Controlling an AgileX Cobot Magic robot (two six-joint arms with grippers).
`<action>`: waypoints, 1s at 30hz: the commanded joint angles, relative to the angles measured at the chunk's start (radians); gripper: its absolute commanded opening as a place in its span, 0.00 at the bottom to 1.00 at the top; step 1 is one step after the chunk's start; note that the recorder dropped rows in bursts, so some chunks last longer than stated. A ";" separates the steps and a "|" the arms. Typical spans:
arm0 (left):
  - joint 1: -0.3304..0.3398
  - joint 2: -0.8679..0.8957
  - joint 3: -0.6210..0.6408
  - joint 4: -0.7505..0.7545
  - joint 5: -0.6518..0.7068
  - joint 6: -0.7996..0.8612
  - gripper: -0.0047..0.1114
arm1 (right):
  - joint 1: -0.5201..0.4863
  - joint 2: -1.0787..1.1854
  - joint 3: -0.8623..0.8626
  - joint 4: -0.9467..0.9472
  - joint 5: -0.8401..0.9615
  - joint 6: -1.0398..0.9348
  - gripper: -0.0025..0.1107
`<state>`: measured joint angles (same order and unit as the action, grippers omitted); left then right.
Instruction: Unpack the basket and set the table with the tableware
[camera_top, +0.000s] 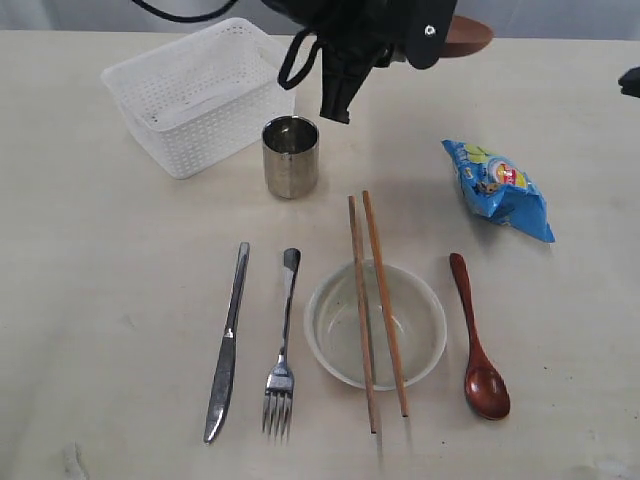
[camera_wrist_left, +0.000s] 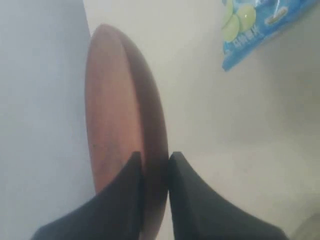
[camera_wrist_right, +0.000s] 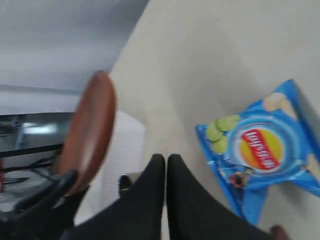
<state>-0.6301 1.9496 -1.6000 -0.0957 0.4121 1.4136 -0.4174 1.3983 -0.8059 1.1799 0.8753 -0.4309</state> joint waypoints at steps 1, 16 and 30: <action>-0.030 0.018 0.000 -0.008 -0.102 0.003 0.04 | -0.008 0.092 -0.008 0.174 0.065 -0.084 0.18; -0.045 0.029 0.000 -0.008 -0.121 0.041 0.04 | 0.157 0.308 -0.010 0.564 0.066 -0.366 0.52; -0.049 0.029 0.000 -0.008 -0.124 0.085 0.04 | 0.213 0.453 -0.163 0.564 0.147 -0.347 0.52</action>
<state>-0.6709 1.9881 -1.6000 -0.0957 0.3100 1.4924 -0.2305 1.8306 -0.9398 1.7370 1.0072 -0.7837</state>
